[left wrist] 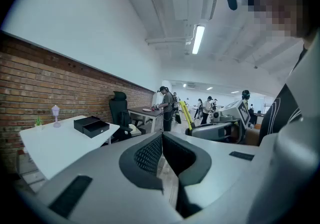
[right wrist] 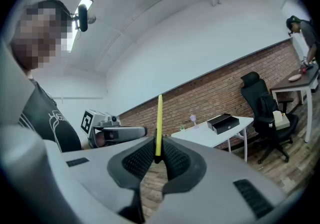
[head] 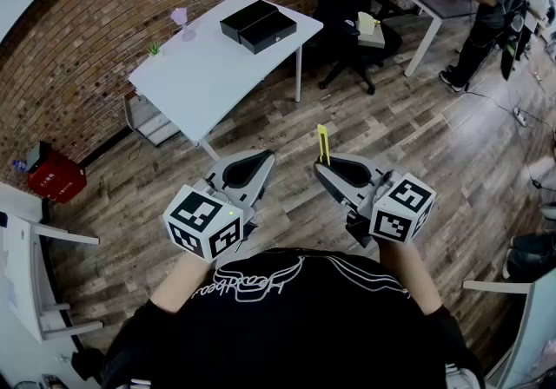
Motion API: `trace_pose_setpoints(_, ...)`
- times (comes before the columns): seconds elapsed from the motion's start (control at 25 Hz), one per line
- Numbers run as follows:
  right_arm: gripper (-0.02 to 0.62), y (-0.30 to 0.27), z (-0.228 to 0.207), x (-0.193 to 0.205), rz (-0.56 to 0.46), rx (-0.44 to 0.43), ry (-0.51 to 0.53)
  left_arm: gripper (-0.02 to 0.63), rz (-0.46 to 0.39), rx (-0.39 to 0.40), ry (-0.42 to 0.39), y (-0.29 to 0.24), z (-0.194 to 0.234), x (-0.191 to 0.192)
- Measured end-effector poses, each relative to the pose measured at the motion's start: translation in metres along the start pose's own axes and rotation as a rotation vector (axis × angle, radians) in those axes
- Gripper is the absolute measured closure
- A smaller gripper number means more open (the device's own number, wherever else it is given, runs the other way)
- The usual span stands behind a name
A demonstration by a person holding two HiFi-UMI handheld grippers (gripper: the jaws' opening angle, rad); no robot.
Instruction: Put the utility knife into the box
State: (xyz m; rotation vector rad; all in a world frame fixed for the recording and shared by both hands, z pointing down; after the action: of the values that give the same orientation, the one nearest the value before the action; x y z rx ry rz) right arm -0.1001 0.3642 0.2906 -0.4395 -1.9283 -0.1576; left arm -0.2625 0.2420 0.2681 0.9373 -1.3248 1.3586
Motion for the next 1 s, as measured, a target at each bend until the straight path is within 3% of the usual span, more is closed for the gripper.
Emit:
trace_pose_setpoints(0.6,0.545,0.075,-0.019,0.026,-0.051,0.092,0.024,0.575,0.036,0.046,-0.007,-0.044,-0.056,0.027)
trace_pose_setpoints(1.0,0.545,0.056,-0.065,0.023,-0.035,0.115,-0.017,0.574,0.040,0.043,0.019,-0.080,-0.025,0.031)
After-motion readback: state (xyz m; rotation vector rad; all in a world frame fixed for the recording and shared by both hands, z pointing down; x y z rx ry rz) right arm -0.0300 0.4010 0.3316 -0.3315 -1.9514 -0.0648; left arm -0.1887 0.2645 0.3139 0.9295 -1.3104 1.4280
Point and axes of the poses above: the fingertips, and each gripper's own axes: y backward along the fingers, z to its left, x out of its underside, the point moved 8 cm from there along y, backward along the fingers, and after that the axes turned 3 degrees about -y, right-handed, at the moved point
